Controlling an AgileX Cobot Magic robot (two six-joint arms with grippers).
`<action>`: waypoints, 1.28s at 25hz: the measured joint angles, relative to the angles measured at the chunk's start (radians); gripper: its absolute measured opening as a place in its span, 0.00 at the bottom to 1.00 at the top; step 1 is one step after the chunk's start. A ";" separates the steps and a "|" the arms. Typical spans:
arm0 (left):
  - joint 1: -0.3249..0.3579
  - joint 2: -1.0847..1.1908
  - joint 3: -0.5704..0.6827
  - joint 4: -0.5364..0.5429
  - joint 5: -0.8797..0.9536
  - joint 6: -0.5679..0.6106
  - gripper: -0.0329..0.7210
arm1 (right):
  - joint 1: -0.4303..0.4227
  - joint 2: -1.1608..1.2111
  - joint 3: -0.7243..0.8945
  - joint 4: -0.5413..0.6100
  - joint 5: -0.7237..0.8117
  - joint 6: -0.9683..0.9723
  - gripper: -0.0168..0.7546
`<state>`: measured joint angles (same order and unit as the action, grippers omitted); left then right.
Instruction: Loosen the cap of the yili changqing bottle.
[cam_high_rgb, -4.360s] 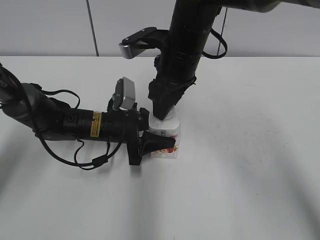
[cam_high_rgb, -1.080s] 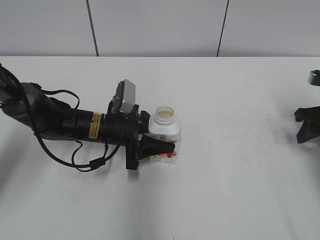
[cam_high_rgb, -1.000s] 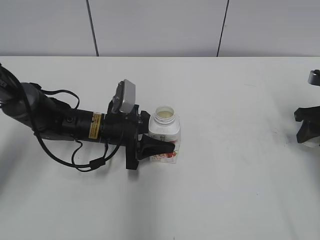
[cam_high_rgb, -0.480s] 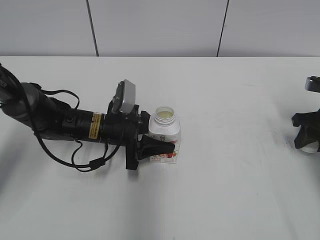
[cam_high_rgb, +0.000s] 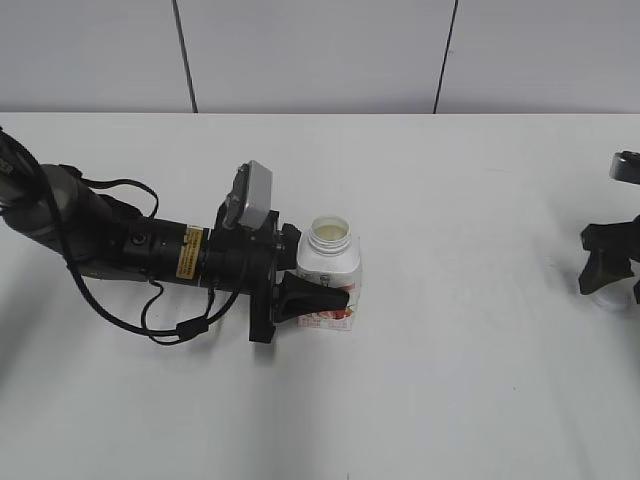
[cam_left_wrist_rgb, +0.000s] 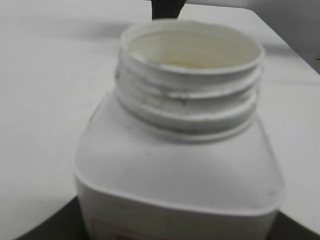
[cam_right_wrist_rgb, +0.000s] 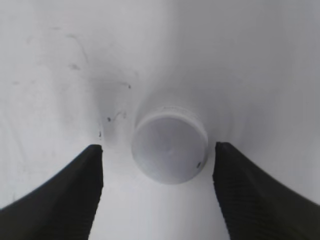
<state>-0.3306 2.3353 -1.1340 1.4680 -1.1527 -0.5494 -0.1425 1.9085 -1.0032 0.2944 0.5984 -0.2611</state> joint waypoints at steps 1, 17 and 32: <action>0.000 -0.001 0.000 0.001 0.000 0.000 0.53 | 0.000 0.000 0.000 0.004 0.000 0.001 0.72; -0.002 -0.020 0.001 0.039 -0.037 -0.004 0.83 | 0.000 -0.007 0.000 0.012 0.006 0.002 0.71; -0.003 -0.340 0.001 0.100 0.079 -0.147 0.83 | 0.000 -0.033 -0.070 0.026 0.303 0.002 0.71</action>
<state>-0.3335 1.9955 -1.1331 1.5680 -1.0733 -0.6960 -0.1425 1.8753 -1.0737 0.3208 0.9018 -0.2589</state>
